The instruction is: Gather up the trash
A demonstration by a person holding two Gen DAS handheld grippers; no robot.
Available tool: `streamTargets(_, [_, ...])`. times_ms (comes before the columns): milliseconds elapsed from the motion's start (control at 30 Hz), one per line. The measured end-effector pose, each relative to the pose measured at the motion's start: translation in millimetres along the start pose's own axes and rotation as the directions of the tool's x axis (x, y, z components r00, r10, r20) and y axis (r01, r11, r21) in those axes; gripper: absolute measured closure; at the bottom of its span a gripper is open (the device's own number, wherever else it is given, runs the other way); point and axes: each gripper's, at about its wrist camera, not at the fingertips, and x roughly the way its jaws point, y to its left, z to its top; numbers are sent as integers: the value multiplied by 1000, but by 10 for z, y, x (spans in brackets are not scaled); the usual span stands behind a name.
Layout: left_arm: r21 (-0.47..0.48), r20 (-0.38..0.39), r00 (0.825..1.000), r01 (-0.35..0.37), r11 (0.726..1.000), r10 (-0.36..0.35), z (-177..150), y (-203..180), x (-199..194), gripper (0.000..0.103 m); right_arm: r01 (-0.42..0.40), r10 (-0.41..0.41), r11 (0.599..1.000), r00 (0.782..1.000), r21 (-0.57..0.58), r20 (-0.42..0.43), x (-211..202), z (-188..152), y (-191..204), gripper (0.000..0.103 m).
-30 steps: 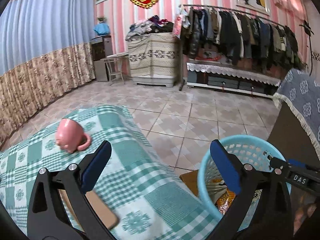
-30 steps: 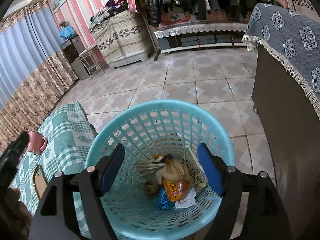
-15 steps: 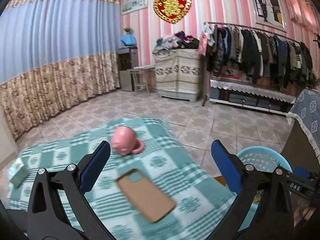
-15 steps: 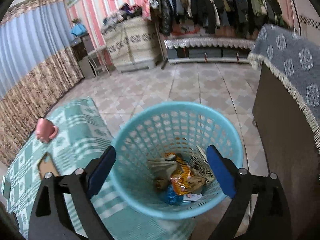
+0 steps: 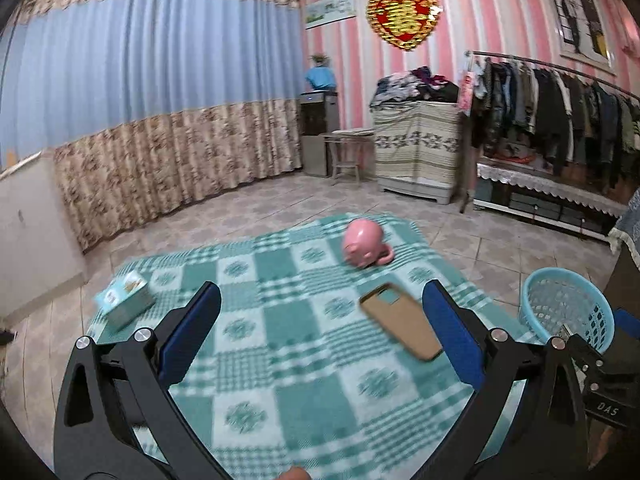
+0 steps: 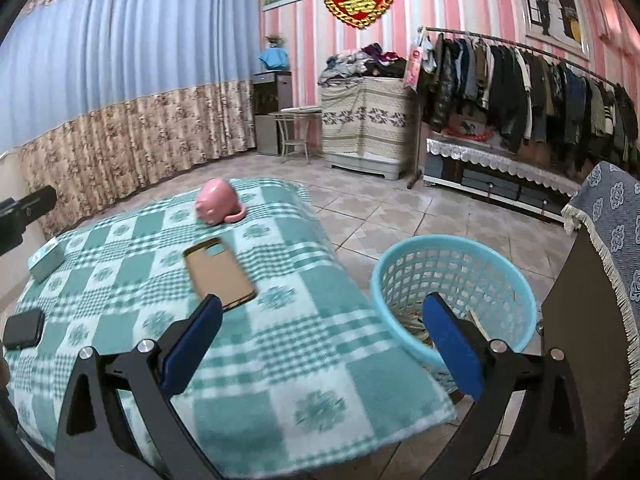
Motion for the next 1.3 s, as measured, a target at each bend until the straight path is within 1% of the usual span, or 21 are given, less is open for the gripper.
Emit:
streamTargets(167, [-22, -5, 998, -63, 998, 63, -271, 173, -165, 5, -39, 39, 999, 999, -20, 3, -169, -134, 136, 5])
streamTargets(267, [11, -18, 997, -75, 997, 76, -435, 161, -202, 5, -68, 68, 997, 998, -24, 9, -274, -253, 208, 5])
streamTargets(367, [7, -36, 997, -71, 997, 71, -602, 177, -239, 5, -67, 68, 997, 997, -50, 37, -346, -365, 276, 5])
streamTargets(500, [-11, -19, 997, -80, 997, 79, -795, 193, -352, 5, -99, 101, 993, 994, -56, 41, -290, -417, 348, 5])
streamTargets(633, [-10, 10, 996, -84, 996, 84, -910, 175, -423, 5, -119, 118, 992, 993, -39, -15, -118, -485, 387, 5])
streamTargets(800, [-17, -4, 999, -39, 999, 39, -953, 105, -430, 5, -113, 114, 993, 994, -40, 6, -150, -496, 402, 5])
streamTargets(967, [-31, 5, 1000, -14, 999, 14, -967, 82, -463, 5, -113, 115, 992, 993, -61, 29, -193, -498, 453, 5])
streamTargets(1167, [-41, 4, 1000, 6, 999, -5, -972, 74, -481, 5, -130, 137, 986, 989, -104, 56, -252, -503, 555, 5])
streamTargets(1300, [-36, 7, 1000, -3, 999, 3, -969, 71, -476, 5, -139, 147, 984, 987, -109, 67, -274, -496, 563, 5])
